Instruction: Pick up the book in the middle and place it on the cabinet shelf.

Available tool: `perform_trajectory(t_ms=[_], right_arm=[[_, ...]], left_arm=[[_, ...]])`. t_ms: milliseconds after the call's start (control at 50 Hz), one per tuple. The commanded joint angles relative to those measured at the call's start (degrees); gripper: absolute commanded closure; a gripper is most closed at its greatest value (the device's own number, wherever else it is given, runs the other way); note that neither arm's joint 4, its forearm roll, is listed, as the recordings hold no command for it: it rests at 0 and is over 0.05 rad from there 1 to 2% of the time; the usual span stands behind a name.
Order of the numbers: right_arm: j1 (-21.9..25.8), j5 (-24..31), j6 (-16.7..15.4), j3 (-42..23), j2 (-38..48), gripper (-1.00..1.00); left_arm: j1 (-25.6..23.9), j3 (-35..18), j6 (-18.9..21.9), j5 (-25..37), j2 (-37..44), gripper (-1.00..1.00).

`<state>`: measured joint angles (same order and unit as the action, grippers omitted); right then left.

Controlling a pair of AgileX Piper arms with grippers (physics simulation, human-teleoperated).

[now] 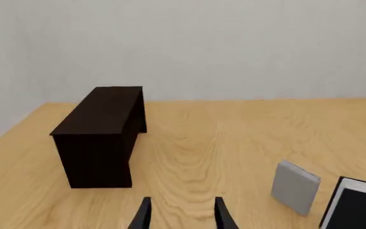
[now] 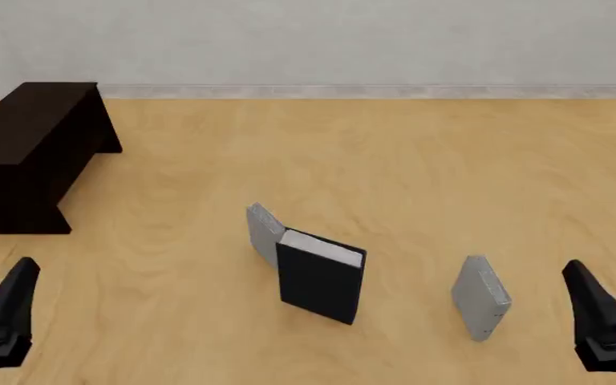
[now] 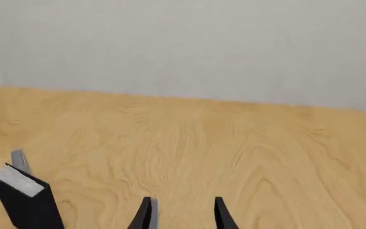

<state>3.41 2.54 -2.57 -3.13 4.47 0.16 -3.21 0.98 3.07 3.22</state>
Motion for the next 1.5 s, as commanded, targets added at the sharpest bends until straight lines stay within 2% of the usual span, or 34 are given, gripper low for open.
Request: perform_trajectory(t_ms=[20,60,120,140,280,400,460,640,740,760,840,860,920,1000,1140,1180,1220,1260,1340,1500], right_arm=[[-2.47,-6.0,5.96,3.12,2.2,-1.0],[-2.4,-5.12,5.37,3.12,0.86,-1.0],[-2.46,-4.92,5.66,3.12,0.79,-1.0],[-2.44,-4.98,5.68,3.12,0.91,-1.0],[-2.54,-4.4,5.61,3.12,0.36,-1.0],[-2.58,-4.29,5.63,3.12,0.23,-1.0],[-2.55,-4.54,5.86,3.13,0.65,-1.0],[-2.52,-4.48,6.23,3.13,0.76,-1.0],[-2.57,-4.14,6.29,3.13,0.36,-1.0],[-2.58,-4.16,6.31,3.13,0.37,-1.0],[-2.59,-4.35,6.36,3.13,0.58,-1.0],[-2.57,-4.44,6.44,3.13,0.74,-1.0],[-2.56,-4.42,6.49,3.08,0.8,-1.0],[-2.58,-4.6,6.62,3.1,1.01,-1.0],[-2.59,-4.28,6.8,3.11,0.72,-1.0],[-2.58,-4.25,6.85,3.11,0.72,-1.0],[-2.57,-4.21,6.89,3.11,0.69,-1.0],[-2.57,-4.14,6.93,3.1,0.66,-1.0],[-2.58,-4.54,7.01,3.11,1.14,-1.0],[-2.56,-3.99,7.15,3.12,0.58,-1.0]], left_arm=[[-1.45,2.41,0.74,-3.17,-3.15,-1.0],[-1.82,1.91,-0.93,-1.96,-3.04,-1.0],[-2.47,0.76,-0.27,-1.43,-3.02,-1.0],[-2.31,0.43,-2.12,-0.79,-2.91,-1.0],[-2.84,-3.76,-2.29,2.69,-3.16,-1.0],[-3.14,-4.44,-3.9,4.15,-3.09,-1.0],[-3.9,-7.51,-5.76,7.64,-2.78,-1.0],[-6.18,-14.64,-5.55,13.58,-2.8,-1.0],[-9.44,-16.74,-4.64,13.69,0.25,-1.0],[-10.82,-17.15,-3.83,13.0,2.26,-1.0],[-11.73,-17.84,-5.91,10.77,11.37,-1.0],[-13.79,-19.61,-5.5,11.56,11.64,-1.0],[-15.02,-20.91,-3.21,11.79,13.35,-1.0],[-17.67,-22.77,-2.06,11.48,16.67,-1.0],[-23.45,-27.05,1.87,11.23,24.93,-1.0],[-25.16,-29.03,1.78,11.37,27.82,-1.0],[-25.45,-30.68,2.45,11.64,29.47,-1.0],[-25.3,-33.01,1.18,12.31,32.28,-1.0],[-25.58,-35.88,2.05,13.43,33.37,-1.0],[-27.3,-43.41,5.66,15.33,40.2,-1.0]])
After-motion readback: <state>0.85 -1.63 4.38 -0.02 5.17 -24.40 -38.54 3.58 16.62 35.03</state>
